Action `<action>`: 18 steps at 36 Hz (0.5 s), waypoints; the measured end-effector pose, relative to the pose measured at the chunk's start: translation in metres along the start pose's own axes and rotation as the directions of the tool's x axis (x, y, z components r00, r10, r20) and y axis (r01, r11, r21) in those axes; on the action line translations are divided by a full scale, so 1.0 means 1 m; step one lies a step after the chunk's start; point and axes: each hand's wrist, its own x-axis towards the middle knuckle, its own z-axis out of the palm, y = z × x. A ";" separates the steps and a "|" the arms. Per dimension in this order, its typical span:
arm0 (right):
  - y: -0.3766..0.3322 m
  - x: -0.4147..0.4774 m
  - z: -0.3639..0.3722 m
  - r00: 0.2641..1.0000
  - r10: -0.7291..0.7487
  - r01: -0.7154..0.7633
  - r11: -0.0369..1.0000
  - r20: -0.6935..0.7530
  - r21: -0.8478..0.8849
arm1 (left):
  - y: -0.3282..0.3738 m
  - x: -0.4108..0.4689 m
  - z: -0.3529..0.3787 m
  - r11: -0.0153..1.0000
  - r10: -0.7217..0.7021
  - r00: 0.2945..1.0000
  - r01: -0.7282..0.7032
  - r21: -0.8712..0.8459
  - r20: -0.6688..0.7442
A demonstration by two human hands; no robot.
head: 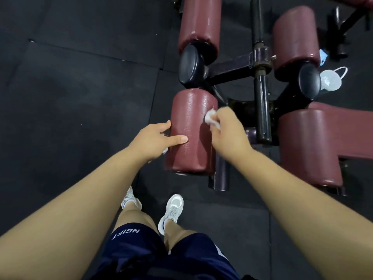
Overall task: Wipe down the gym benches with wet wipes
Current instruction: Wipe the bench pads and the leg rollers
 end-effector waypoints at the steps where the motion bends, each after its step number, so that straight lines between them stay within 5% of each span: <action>1: 0.003 -0.015 0.001 0.999 -0.015 0.015 1.000 0.042 -0.002 | 0.001 -0.001 0.000 1.000 0.009 1.000 -0.008 0.029 -0.007; 8: 0.005 -0.073 -0.008 0.944 -0.176 0.182 0.983 0.280 0.006 | 0.009 -0.017 0.000 0.976 0.014 0.998 -0.002 0.216 -0.054; 14: -0.016 -0.045 -0.033 0.804 -0.047 0.223 0.948 0.592 -0.228 | 0.017 -0.025 -0.013 0.929 0.028 0.999 -0.010 0.371 -0.043; 18: -0.039 -0.011 -0.045 0.762 0.047 0.221 0.919 0.646 -0.327 | 0.030 -0.027 -0.036 0.908 0.064 0.997 -0.037 0.417 -0.052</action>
